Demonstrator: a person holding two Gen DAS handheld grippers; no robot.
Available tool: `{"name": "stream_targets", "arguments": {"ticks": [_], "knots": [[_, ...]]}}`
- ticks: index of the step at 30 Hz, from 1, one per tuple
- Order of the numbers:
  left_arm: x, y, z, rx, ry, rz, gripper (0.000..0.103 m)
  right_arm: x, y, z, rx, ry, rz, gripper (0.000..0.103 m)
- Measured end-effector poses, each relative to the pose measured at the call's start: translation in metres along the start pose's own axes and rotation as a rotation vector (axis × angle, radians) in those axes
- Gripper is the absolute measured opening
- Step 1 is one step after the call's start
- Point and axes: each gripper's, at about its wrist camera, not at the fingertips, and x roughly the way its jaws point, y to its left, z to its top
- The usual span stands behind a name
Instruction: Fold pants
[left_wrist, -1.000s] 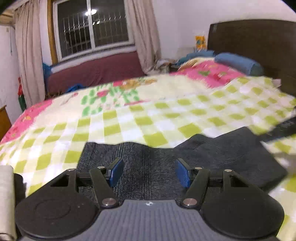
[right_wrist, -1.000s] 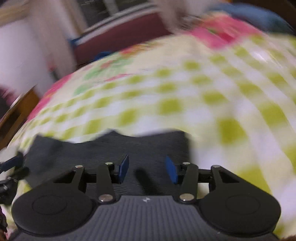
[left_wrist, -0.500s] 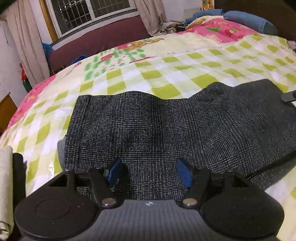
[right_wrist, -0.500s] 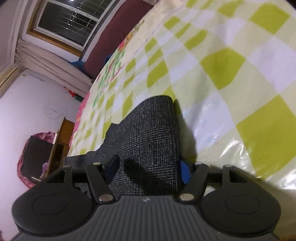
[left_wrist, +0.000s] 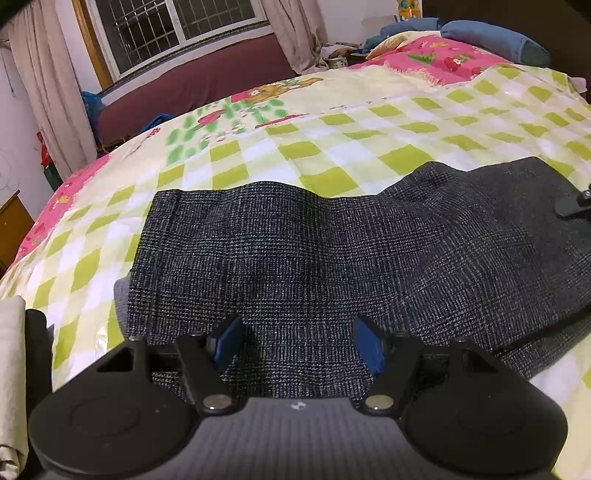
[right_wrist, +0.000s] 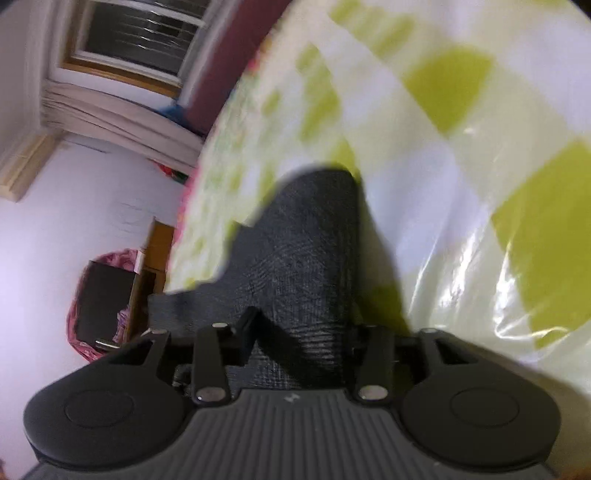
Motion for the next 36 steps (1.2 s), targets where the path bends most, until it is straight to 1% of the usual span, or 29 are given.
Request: {"name": "stream_targets", "arguments": {"ticks": [1,2,3,4,5,7,9,10,12,14,15,17,18,21,24,26,28,30,32,34,35,36], "knots": [[0.000,0.000,0.000,0.002,-0.001,0.001,0.080,0.002,0.002,0.001,0.011,-0.002,-0.007,0.038],[0.000,0.000,0.000,0.005,0.000,0.002,0.080,0.001,0.007,0.001,0.009,-0.009,-0.025,0.032],[0.000,-0.001,0.001,0.006,0.003,0.004,0.080,-0.003,0.011,0.000,0.009,-0.020,-0.010,0.016],[0.000,-0.002,0.002,0.007,0.008,0.008,0.080,-0.010,0.015,-0.003,0.010,-0.037,0.016,0.012],[0.000,-0.004,0.003,0.009,0.012,0.009,0.080,-0.019,0.021,-0.007,-0.011,-0.056,0.018,0.011],[-0.001,-0.011,0.005,0.017,0.021,0.002,0.080,-0.030,0.032,-0.010,-0.073,-0.084,-0.007,0.010],[-0.003,-0.024,0.007,0.032,0.024,-0.014,0.079,-0.036,0.036,-0.006,-0.135,-0.097,-0.050,0.009],[-0.005,-0.030,0.008,0.034,0.024,-0.032,0.079,-0.042,0.035,-0.001,-0.158,-0.098,-0.093,0.009],[-0.011,-0.050,0.010,0.054,0.019,-0.102,0.080,-0.055,0.032,0.009,-0.194,-0.100,-0.187,0.009],[-0.015,-0.071,0.011,0.077,0.011,-0.163,0.080,-0.069,0.033,0.019,-0.272,-0.115,-0.299,0.009],[-0.016,-0.079,0.012,0.088,0.010,-0.180,0.080,-0.075,0.034,0.024,-0.289,-0.120,-0.345,0.009],[-0.019,-0.093,0.018,0.109,0.014,-0.195,0.079,-0.083,0.035,0.036,-0.300,-0.101,-0.389,0.010],[-0.022,-0.097,0.022,0.116,0.016,-0.208,0.079,-0.086,0.037,0.038,-0.317,-0.099,-0.421,0.013],[-0.034,-0.098,0.030,0.125,0.002,-0.256,0.078,-0.084,0.054,0.034,-0.447,-0.095,-0.543,0.018],[-0.050,-0.086,0.034,0.119,-0.079,-0.221,0.079,-0.084,0.071,0.029,-0.509,-0.123,-0.613,0.025],[-0.058,-0.070,0.034,0.066,-0.099,-0.203,0.079,-0.088,0.080,0.024,-0.540,-0.159,-0.664,0.033],[-0.059,-0.053,0.028,0.024,-0.097,-0.181,0.079,-0.095,0.084,0.022,-0.567,-0.176,-0.721,0.034],[-0.056,-0.040,0.018,0.000,-0.079,-0.146,0.079,-0.095,0.094,0.017,-0.592,-0.218,-0.774,0.034],[-0.051,-0.031,0.009,-0.043,-0.057,-0.123,0.079,-0.096,0.109,0.014,-0.671,-0.279,-0.833,0.033],[-0.045,-0.025,0.003,-0.093,-0.050,-0.131,0.079,-0.099,0.122,0.018,-0.717,-0.335,-0.906,0.039],[-0.042,-0.025,0.000,-0.108,-0.048,-0.136,0.078,-0.101,0.126,0.022,-0.713,-0.344,-0.917,0.039],[-0.040,-0.025,-0.001,-0.119,-0.043,-0.147,0.078,-0.104,0.132,0.023,-0.711,-0.345,-0.895,0.040]]}}
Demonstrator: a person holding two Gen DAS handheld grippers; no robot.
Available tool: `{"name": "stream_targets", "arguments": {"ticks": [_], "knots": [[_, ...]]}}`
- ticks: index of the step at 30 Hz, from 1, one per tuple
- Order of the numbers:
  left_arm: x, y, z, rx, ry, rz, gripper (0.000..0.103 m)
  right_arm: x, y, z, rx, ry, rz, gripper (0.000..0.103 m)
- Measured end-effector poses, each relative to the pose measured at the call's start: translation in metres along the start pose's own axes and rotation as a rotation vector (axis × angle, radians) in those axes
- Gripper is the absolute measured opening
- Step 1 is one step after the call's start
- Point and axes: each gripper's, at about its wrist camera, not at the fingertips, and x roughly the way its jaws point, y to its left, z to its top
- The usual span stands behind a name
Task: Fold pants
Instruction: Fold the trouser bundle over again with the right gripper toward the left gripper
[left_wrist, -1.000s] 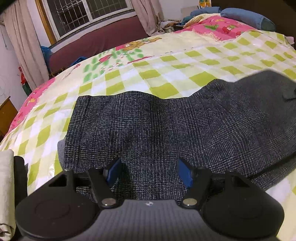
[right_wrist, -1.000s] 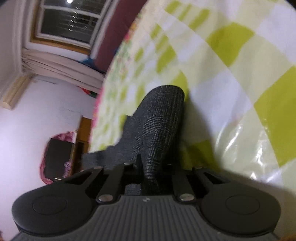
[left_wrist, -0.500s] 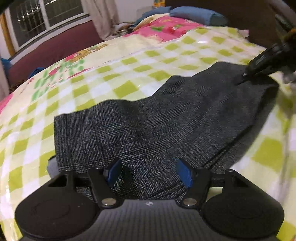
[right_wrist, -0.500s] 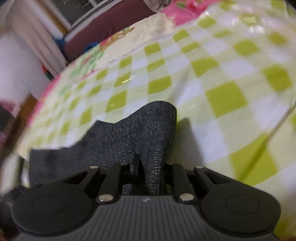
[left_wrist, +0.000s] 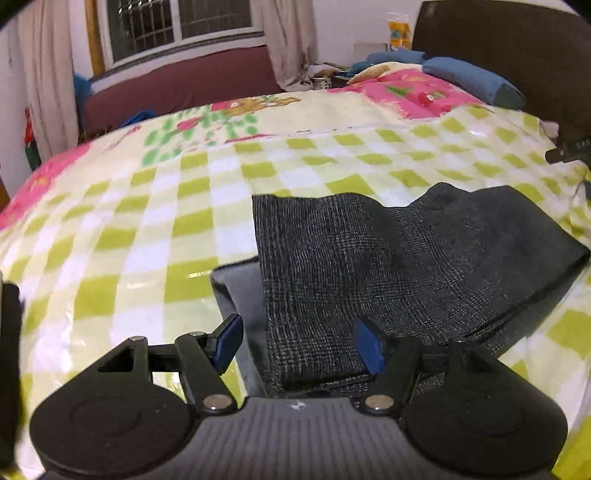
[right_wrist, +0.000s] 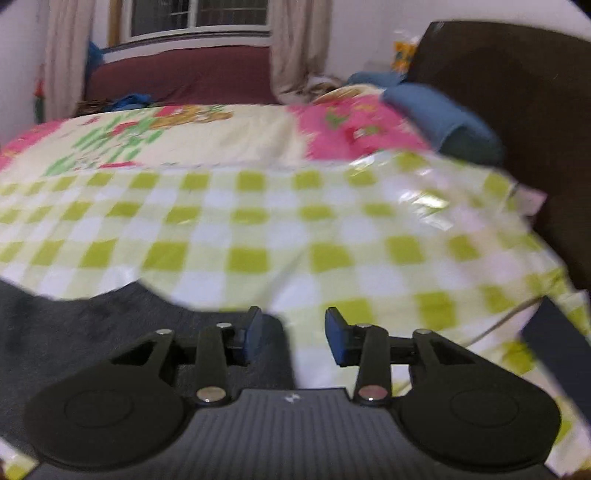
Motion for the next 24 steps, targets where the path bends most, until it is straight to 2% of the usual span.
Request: {"name": "stream_targets", "arguments": {"ticks": [3,5,8,11,14,17,20,22,24], "knots": [[-0.001,-0.005,-0.008,0.027,0.006,-0.022,0.079,-0.016,0.037,0.001,-0.075,-0.015,0.209,0.041],[-0.003,-0.008,-0.012,0.048,0.010,-0.030,0.079,-0.019,0.077,-0.012,-0.142,0.022,0.365,0.043],[-0.003,-0.006,-0.014,0.026,0.023,-0.042,0.078,-0.016,0.134,-0.030,-0.201,0.076,0.555,0.043],[-0.002,-0.004,-0.014,0.000,0.038,-0.047,0.078,-0.014,0.184,-0.035,-0.254,0.112,0.658,0.043],[-0.010,-0.008,-0.018,0.015,0.004,-0.038,0.073,-0.013,0.213,-0.032,-0.239,0.165,0.744,0.047],[-0.015,-0.005,-0.019,0.002,-0.026,-0.046,0.070,-0.011,0.227,-0.031,-0.237,0.206,0.750,0.050],[-0.012,0.001,-0.019,-0.028,-0.017,-0.043,0.060,-0.005,0.238,-0.025,-0.187,0.228,0.770,0.053],[-0.009,0.006,-0.020,-0.055,0.004,-0.046,0.057,0.000,0.247,-0.024,-0.142,0.252,0.799,0.065],[-0.007,0.010,-0.021,-0.079,0.013,-0.051,0.054,0.005,0.264,-0.026,-0.156,0.277,0.775,0.067]]}}
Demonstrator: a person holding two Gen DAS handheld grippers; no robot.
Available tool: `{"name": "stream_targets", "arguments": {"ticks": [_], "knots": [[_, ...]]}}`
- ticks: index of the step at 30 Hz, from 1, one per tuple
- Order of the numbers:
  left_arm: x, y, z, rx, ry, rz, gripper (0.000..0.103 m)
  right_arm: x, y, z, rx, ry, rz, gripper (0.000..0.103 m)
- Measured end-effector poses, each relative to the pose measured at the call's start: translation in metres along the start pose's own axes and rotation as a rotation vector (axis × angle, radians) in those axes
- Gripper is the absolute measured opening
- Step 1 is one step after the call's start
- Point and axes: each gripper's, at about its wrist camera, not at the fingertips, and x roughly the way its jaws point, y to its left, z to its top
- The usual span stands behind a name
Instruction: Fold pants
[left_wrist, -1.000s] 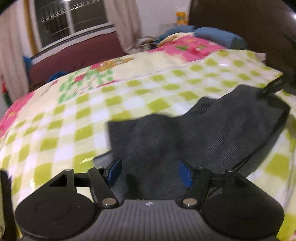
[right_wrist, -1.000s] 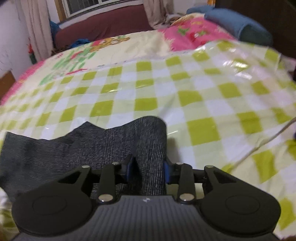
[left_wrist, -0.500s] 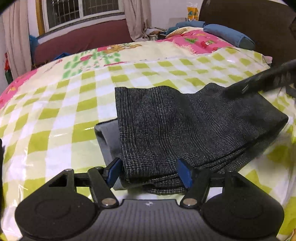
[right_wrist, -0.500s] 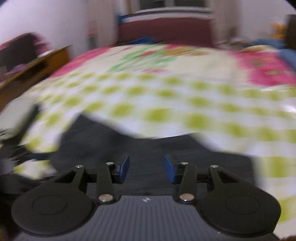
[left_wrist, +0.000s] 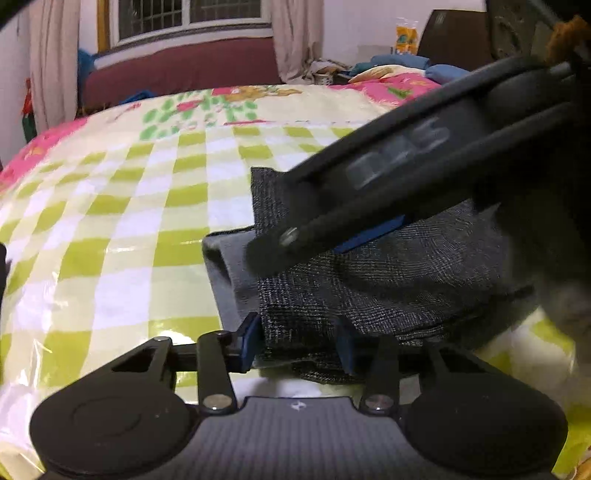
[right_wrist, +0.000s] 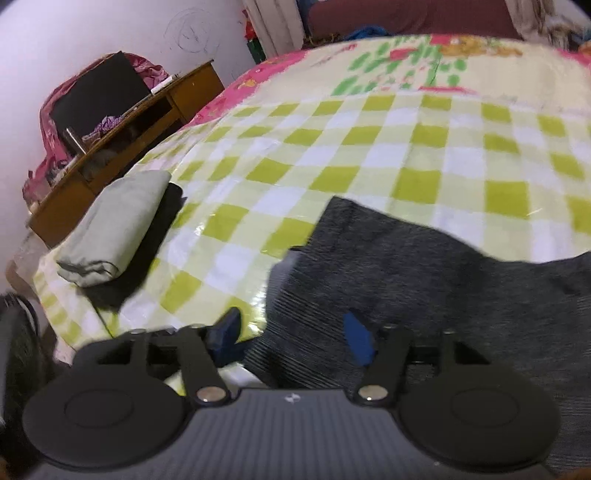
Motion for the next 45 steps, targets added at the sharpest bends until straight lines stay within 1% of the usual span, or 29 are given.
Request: {"name": "stream_targets", "arguments": {"ticks": [1,2,3,4,5,7,8,9,11,13,14,15,16,18,20,21,23,26,27,29,31,33,35,36,37,39,41,43,45], "knots": [[-0.001,0.000,0.000,-0.001,-0.002,0.000,0.053,0.009,0.005,0.000,-0.020,0.009,-0.047,0.063],[-0.002,0.000,0.000,0.001,-0.005,0.000,0.050,0.016,0.009,-0.002,-0.039,0.014,-0.096,0.056],[-0.004,0.000,-0.001,0.003,-0.010,0.000,0.046,0.022,0.008,-0.002,-0.037,0.028,-0.116,0.033],[-0.007,0.001,-0.001,0.000,-0.013,-0.006,0.045,0.026,0.004,-0.003,0.002,0.047,-0.084,0.009],[-0.009,0.002,-0.001,-0.007,-0.012,-0.013,0.044,0.026,0.002,-0.004,0.044,0.061,-0.027,0.003],[-0.015,0.004,-0.003,-0.025,-0.009,-0.037,0.043,0.024,0.016,-0.010,-0.036,0.060,-0.028,0.003],[-0.015,0.004,-0.004,-0.030,0.009,-0.043,0.043,0.025,0.025,-0.014,-0.081,0.073,-0.026,0.003],[-0.013,0.004,-0.006,-0.032,0.031,-0.041,0.043,0.029,0.028,-0.016,-0.088,0.090,-0.020,0.003],[-0.010,0.003,-0.010,-0.029,0.067,-0.044,0.043,0.042,0.024,-0.018,-0.047,0.134,0.023,0.003],[-0.009,0.001,-0.010,-0.030,0.081,-0.069,0.043,0.054,0.014,-0.019,0.046,0.165,0.083,0.003],[-0.009,0.000,-0.010,-0.026,0.081,-0.067,0.043,0.055,0.010,-0.020,0.082,0.167,0.108,0.003],[-0.010,-0.001,-0.011,-0.017,0.076,-0.061,0.043,0.050,0.009,-0.020,0.089,0.150,0.122,0.005],[-0.011,-0.001,-0.010,-0.013,0.078,-0.058,0.043,0.039,0.010,-0.020,0.076,0.110,0.132,0.007],[-0.017,0.001,-0.011,-0.015,0.074,-0.052,0.043,0.007,0.013,-0.018,0.026,0.012,0.138,0.006],[-0.028,0.002,-0.009,-0.017,0.054,-0.039,0.043,-0.027,0.001,-0.016,0.049,-0.092,0.151,0.007],[-0.032,0.002,-0.008,-0.014,0.043,-0.033,0.043,-0.042,-0.010,-0.015,0.070,-0.136,0.128,0.008],[-0.039,-0.001,-0.001,0.000,-0.001,-0.014,0.043,-0.062,-0.036,-0.015,0.093,-0.208,0.014,0.012],[-0.037,-0.012,0.018,0.037,-0.073,-0.018,0.044,-0.069,-0.075,-0.021,0.131,-0.224,-0.191,0.014],[-0.033,-0.016,0.025,0.048,-0.088,-0.019,0.044,-0.069,-0.085,-0.024,0.152,-0.225,-0.211,0.014],[-0.017,-0.027,0.037,0.069,-0.115,-0.041,0.044,-0.068,-0.109,-0.034,0.231,-0.226,-0.228,0.014],[0.001,-0.033,0.044,0.072,-0.112,-0.050,0.044,-0.068,-0.134,-0.045,0.310,-0.230,-0.251,0.015],[0.028,-0.035,0.044,0.072,-0.052,-0.030,0.044,-0.069,-0.155,-0.058,0.414,-0.227,-0.251,0.012],[0.054,-0.029,0.042,0.081,0.029,0.021,0.044,-0.075,-0.168,-0.068,0.473,-0.234,-0.236,0.007],[0.057,-0.027,0.040,0.088,0.041,0.022,0.044,-0.082,-0.169,-0.070,0.472,-0.243,-0.230,0.007],[0.054,-0.027,0.038,0.094,0.039,0.023,0.044,-0.089,-0.169,-0.071,0.455,-0.257,-0.231,0.012],[0.045,-0.033,0.037,0.109,0.040,0.044,0.044,-0.101,-0.166,-0.074,0.420,-0.283,-0.266,0.014],[0.036,-0.037,0.036,0.097,0.024,0.057,0.044,-0.108,-0.172,-0.077,0.430,-0.299,-0.283,0.016],[0.034,-0.043,0.040,0.084,0.006,0.048,0.045,-0.105,-0.180,-0.082,0.468,-0.283,-0.295,0.020],[0.041,-0.051,0.040,0.098,0.045,0.057,0.049,-0.099,-0.181,-0.087,0.483,-0.260,-0.291,0.018]]}}
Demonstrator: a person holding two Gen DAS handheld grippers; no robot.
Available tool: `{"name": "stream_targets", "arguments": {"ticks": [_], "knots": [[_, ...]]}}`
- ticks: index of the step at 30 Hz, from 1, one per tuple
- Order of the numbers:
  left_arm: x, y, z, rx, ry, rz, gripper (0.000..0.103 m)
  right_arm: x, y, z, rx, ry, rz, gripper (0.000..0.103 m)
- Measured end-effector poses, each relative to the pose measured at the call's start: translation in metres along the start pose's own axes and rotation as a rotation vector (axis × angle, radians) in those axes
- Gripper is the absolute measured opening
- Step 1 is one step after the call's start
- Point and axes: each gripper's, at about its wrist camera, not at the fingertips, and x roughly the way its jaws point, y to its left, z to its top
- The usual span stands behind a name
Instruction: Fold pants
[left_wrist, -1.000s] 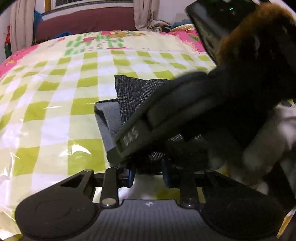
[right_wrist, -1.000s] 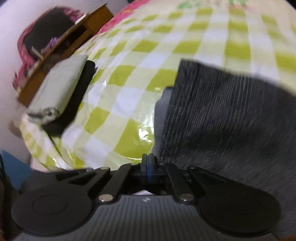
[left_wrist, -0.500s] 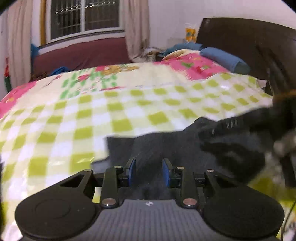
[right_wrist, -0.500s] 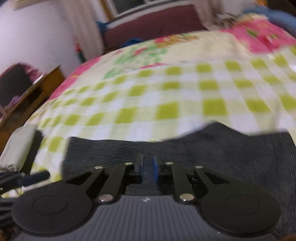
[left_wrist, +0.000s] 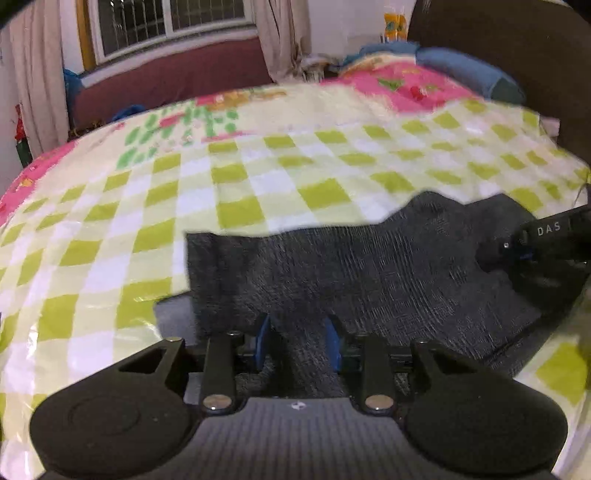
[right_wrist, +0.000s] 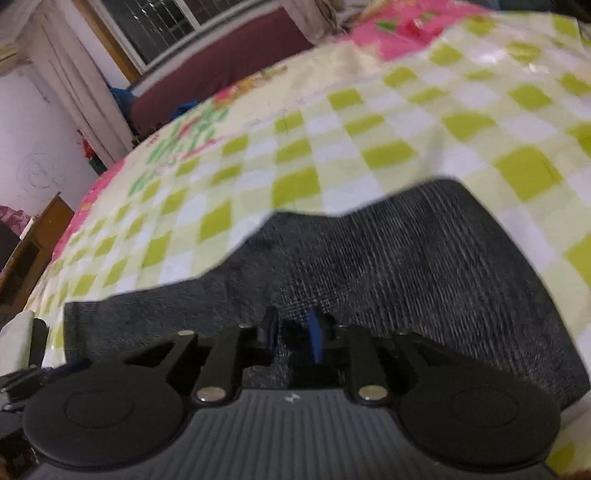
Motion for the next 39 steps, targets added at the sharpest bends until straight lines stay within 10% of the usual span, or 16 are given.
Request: {"name": "stream_targets", "arguments": {"ticks": [15,19,28,39], "knots": [[-0.003,-0.036,0.003,0.087,0.043,0.037,0.050,-0.066,-0.049,-0.002,0.089,-0.123,-0.051,0.038],[-0.005,-0.061,0.013,0.142,0.009,0.000,0.050,-0.070,-0.069,0.004,0.085,-0.117,-0.071,0.057],[0.024,-0.110,0.028,0.227,0.013,-0.062,0.051,-0.074,-0.108,0.006,0.104,-0.121,-0.110,0.058],[0.032,-0.117,0.027,0.234,-0.034,-0.120,0.051,-0.061,-0.142,0.004,0.208,0.005,0.139,0.062]]}}
